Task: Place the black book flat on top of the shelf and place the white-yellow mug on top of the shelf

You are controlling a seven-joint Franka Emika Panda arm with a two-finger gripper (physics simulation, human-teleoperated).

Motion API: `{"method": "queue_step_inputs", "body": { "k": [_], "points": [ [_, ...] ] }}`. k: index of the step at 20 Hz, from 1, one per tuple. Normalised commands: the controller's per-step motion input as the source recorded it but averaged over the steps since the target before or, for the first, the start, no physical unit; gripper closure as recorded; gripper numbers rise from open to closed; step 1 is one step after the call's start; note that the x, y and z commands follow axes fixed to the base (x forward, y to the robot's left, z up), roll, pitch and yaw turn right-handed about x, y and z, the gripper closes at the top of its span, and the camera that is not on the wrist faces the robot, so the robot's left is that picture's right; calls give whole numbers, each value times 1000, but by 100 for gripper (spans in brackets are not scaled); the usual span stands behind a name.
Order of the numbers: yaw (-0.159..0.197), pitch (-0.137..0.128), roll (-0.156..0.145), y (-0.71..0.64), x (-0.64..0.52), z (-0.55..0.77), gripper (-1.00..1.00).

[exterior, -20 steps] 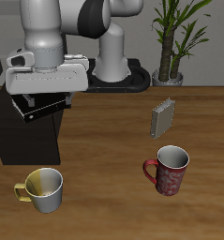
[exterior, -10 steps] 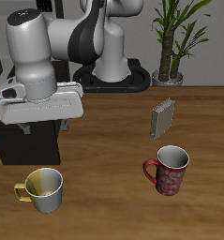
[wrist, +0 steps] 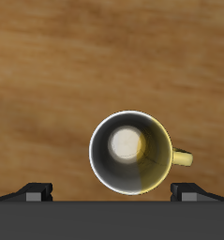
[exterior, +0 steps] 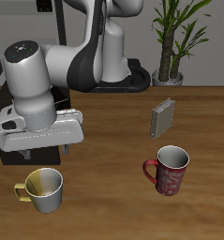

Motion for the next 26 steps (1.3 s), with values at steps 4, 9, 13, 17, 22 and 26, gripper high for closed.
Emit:
{"method": "queue_step_inputs", "body": {
  "k": [4, 9, 13, 17, 22, 26],
  "points": [
    [95, 23, -1, 217, 171, -364, -100],
    [61, 37, -19, 221, 95, -426, -100],
    [-2, 22, -5, 70, -25, -290, -100],
    [-27, 62, 39, 256, -11, -620, -100],
    [-33, 38, -21, -64, -4, -306, 100],
    [-27, 17, -34, -151, -47, -52, 100]
  ]
}}
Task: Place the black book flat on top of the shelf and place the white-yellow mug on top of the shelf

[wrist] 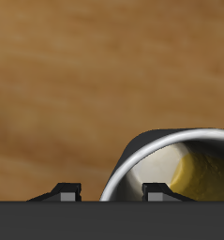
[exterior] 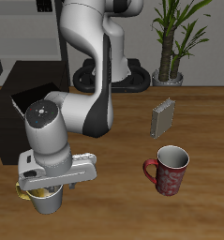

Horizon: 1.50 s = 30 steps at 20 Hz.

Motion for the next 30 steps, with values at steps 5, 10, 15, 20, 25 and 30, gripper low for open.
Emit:
{"method": "queue_step_inputs", "body": {
  "k": [5, 10, 15, 20, 25, 30],
  "points": [
    [8, -21, -11, -16, -91, 183, 100],
    [8, -72, -18, 45, -232, 475, 100],
    [20, -130, -18, 41, -426, 944, 100],
    [15, -165, -27, -84, -584, 1330, 100],
    [-11, -123, -44, -184, -715, 1119, 100],
    [-41, -125, -112, -300, -684, 904, 100]
  ]
}}
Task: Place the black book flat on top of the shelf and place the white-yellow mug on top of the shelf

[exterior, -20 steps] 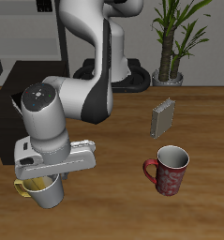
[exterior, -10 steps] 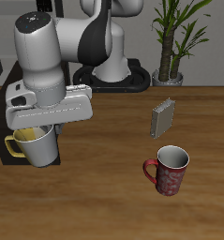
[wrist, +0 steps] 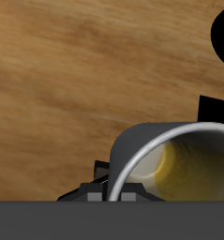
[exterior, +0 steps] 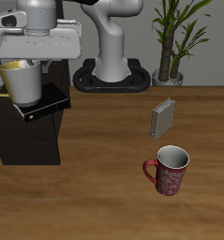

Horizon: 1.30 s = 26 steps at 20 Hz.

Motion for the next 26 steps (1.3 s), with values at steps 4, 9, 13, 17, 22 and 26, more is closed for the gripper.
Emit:
{"method": "queue_step_inputs", "body": {
  "k": [4, 9, 13, 17, 22, 26],
  "points": [
    [-17, -97, -55, -35, -762, 647, 100],
    [8, -63, -11, 105, -566, 270, 100],
    [40, -32, -11, 45, -551, 38, 100],
    [-35, -29, -28, -117, -544, 184, 100],
    [-19, -48, -8, -208, -657, 164, 100],
    [19, -54, -15, -109, -490, 16, 100]
  ]
}}
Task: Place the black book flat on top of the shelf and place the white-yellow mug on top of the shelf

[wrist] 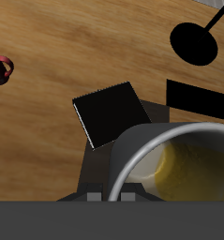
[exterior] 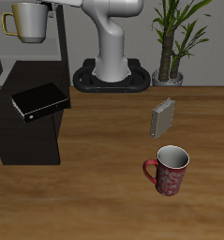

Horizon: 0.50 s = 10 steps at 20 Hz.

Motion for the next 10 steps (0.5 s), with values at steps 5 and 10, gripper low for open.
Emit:
{"method": "queue_step_inputs", "body": {
  "k": [5, 10],
  "points": [
    [17, 31, 1, -90, -257, -217, 100],
    [4, 21, 12, 6, -93, -229, 100]
  ]
}}
